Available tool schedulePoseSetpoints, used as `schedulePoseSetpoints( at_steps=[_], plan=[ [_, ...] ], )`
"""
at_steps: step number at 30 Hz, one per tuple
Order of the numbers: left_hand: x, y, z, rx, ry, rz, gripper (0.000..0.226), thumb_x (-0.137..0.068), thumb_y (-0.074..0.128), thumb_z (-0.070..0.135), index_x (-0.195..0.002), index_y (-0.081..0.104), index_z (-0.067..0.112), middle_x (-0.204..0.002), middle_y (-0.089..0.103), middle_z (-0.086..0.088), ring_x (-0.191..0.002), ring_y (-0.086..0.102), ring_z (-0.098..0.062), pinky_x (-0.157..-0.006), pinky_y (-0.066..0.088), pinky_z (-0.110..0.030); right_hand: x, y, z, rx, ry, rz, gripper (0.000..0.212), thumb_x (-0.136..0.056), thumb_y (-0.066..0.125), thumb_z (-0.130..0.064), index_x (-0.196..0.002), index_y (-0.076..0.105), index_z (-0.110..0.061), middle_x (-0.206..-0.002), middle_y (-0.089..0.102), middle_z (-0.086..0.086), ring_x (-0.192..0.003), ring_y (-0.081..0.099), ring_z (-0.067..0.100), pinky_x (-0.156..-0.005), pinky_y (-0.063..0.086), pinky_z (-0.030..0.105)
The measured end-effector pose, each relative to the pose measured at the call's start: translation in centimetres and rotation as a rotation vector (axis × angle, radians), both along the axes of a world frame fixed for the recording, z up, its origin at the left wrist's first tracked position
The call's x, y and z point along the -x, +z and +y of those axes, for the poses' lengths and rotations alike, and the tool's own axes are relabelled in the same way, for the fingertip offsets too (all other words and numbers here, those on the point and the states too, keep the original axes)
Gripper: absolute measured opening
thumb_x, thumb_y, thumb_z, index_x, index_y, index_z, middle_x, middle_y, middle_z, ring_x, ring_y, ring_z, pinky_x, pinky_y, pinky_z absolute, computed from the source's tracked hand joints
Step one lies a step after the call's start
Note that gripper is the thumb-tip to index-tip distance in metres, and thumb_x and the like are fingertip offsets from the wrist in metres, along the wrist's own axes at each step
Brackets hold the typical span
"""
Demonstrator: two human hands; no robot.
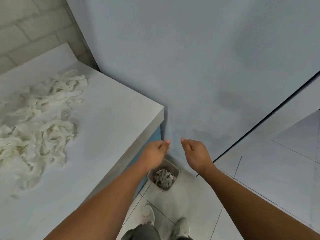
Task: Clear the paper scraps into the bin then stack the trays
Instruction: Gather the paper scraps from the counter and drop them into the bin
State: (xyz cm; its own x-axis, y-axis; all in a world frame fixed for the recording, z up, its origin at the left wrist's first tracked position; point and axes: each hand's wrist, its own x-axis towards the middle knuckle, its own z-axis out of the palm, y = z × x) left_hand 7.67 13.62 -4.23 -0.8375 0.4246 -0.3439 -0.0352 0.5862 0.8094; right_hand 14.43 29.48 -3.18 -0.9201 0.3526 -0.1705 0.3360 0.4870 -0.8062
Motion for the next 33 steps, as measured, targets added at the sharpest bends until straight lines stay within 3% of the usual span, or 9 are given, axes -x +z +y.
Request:
schedulePoseSetpoints(
  at_steps=[3,8,11,18,21,23,28,31,33],
  plan=[
    [0.1,-3.2,0.0,0.095,0.004,-0.012,0.057,-0.1,0.038,0.056,-0.059,0.035,0.017,-0.054,0.037,0.005,-0.05,0.037,-0.012,-0.054,0.03,-0.03,-1.0,-2.6,0.1,0.009,-0.035,-0.099,0.051,-0.102,0.042,-0.04,-0.057,0.033,-0.018,-0.052,0.036,-0.003,-0.05,0.033,0.012,-0.051,0.027,0.03],
    [0.6,-10.0,-0.8,0.282,-0.091,-0.032,0.057,-0.103,0.035,0.05,-0.055,0.042,0.02,-0.06,0.052,-0.003,-0.064,0.052,-0.022,-0.056,0.037,-0.032,-1.7,-7.1,0.3,0.026,-0.08,-0.226,0.052,-0.102,0.044,-0.039,-0.055,0.034,-0.019,-0.05,0.036,-0.006,-0.048,0.034,0.011,-0.049,0.027,0.028],
    [0.4,-14.3,-1.0,0.375,-0.149,-0.035,0.058,-0.104,0.033,0.048,-0.056,0.043,0.018,-0.074,0.064,-0.019,-0.07,0.058,-0.028,-0.068,0.048,-0.038,-1.6,-10.5,0.5,0.031,-0.106,-0.283,0.052,-0.102,0.045,-0.038,-0.055,0.035,-0.019,-0.05,0.036,-0.006,-0.048,0.035,0.011,-0.051,0.029,0.031],
    [0.1,-26.6,-1.6,0.499,-0.226,-0.108,0.058,-0.106,0.029,0.045,-0.089,0.065,0.002,-0.094,0.068,-0.021,-0.088,0.063,-0.034,-0.073,0.048,-0.036,-1.1,-20.9,0.2,0.155,-0.154,-0.365,0.044,-0.101,0.047,-0.035,-0.059,0.043,-0.023,-0.055,0.043,-0.009,-0.054,0.042,0.01,-0.055,0.033,0.027],
    [-0.3,-33.1,-2.6,0.612,-0.244,-0.149,0.06,-0.106,0.02,0.047,-0.086,0.061,0.007,-0.095,0.067,-0.018,-0.093,0.063,-0.034,-0.071,0.042,-0.032,-1.1,-26.6,0.0,0.23,-0.171,-0.408,0.022,-0.099,0.047,-0.027,-0.081,0.058,-0.022,-0.069,0.051,-0.012,-0.068,0.05,0.011,-0.057,0.036,0.022],
    [-0.5,-36.9,-3.3,0.677,-0.229,-0.179,0.062,-0.106,0.017,0.046,-0.1,0.064,0.005,-0.105,0.067,-0.018,-0.102,0.062,-0.036,-0.079,0.045,-0.036,-1.3,-30.0,-0.2,0.31,-0.187,-0.433,0.015,-0.097,0.045,-0.019,-0.098,0.06,-0.02,-0.075,0.052,-0.014,-0.073,0.05,0.01,-0.063,0.037,0.022],
    [-0.1,-44.4,-3.6,0.679,-0.137,-0.243,0.037,-0.105,0.033,0.03,-0.122,0.056,0.006,-0.123,0.06,-0.021,-0.114,0.057,-0.04,-0.092,0.046,-0.041,-3.4,-37.3,-0.4,0.283,-0.027,-0.533,0.035,-0.095,0.039,-0.007,-0.12,0.061,-0.013,-0.093,0.058,0.0,-0.082,0.049,0.018,-0.076,0.038,0.025],
    [0.9,-47.8,-2.8,0.645,-0.165,-0.225,0.031,-0.1,0.043,0.018,-0.124,0.063,0.015,-0.128,0.059,-0.018,-0.115,0.057,-0.038,-0.097,0.05,-0.042,-5.2,-40.8,0.0,0.221,0.045,-0.582,0.04,-0.097,0.039,-0.009,-0.132,0.058,-0.015,-0.128,0.061,0.006,-0.112,0.056,0.019,-0.099,0.04,0.027],
    [1.5,-49.7,-2.0,0.613,-0.215,-0.205,0.031,-0.098,0.047,0.01,-0.121,0.068,0.017,-0.129,0.061,-0.013,-0.114,0.059,-0.033,-0.093,0.05,-0.035,-6.3,-42.7,0.4,0.206,0.06,-0.606,0.041,-0.098,0.04,-0.012,-0.135,0.056,-0.018,-0.138,0.055,0.004,-0.128,0.05,0.02,-0.109,0.035,0.028]
  ],
)
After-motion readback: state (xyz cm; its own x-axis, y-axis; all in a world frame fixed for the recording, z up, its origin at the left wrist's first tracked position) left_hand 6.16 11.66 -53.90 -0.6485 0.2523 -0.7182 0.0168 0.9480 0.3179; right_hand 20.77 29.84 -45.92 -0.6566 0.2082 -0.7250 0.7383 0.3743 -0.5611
